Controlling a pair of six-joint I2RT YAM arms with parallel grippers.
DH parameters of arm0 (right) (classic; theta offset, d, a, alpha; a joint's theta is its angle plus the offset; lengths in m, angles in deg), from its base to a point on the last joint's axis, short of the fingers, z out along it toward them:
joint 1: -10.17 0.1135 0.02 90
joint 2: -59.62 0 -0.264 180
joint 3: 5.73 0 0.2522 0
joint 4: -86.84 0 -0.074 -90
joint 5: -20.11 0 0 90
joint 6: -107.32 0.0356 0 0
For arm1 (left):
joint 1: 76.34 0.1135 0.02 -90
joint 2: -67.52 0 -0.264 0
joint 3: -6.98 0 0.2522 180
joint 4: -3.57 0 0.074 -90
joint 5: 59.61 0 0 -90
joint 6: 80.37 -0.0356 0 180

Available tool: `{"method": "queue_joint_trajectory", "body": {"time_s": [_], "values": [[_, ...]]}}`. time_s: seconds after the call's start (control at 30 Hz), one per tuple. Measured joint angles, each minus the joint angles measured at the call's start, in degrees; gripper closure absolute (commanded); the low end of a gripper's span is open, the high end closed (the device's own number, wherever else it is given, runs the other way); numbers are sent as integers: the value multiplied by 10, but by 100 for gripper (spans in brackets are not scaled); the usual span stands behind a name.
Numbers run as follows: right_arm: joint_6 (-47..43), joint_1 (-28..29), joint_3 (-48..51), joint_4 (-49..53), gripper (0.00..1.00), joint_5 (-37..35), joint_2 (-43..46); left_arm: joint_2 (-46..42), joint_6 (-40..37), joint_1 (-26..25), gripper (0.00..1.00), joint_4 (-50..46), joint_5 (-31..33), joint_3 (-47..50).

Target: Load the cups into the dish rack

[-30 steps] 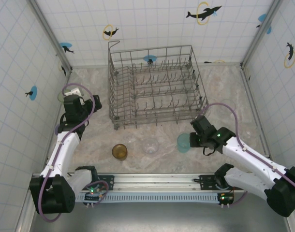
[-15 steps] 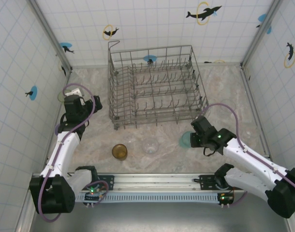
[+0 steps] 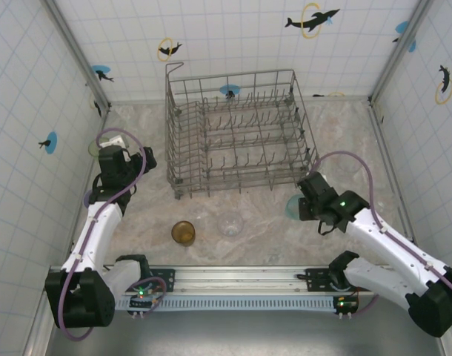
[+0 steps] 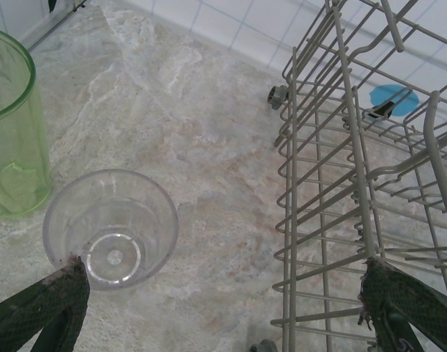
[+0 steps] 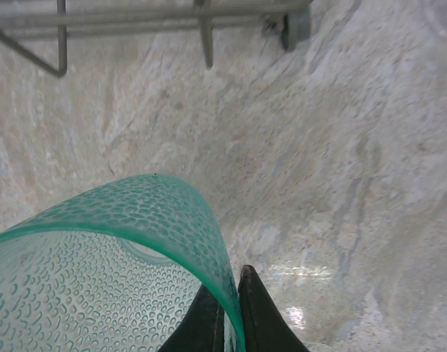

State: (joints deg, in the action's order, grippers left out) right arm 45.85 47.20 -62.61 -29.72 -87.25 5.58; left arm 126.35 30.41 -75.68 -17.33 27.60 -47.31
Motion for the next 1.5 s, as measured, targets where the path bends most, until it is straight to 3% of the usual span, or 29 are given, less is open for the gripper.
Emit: {"method": "queue_joint_trajectory", "body": {"time_s": [0.27,0.93,1.5], "values": [[-31,-42,-75,47,100,-18,-6,1,0,0,2,-2,4,0],[-100,-80,-309,118,100,-21,-104,1,0,0,3,-25,9,-4],[-136,-113,-361,-34,100,76,-239,13,0,0,2,-36,42,-16]]}}
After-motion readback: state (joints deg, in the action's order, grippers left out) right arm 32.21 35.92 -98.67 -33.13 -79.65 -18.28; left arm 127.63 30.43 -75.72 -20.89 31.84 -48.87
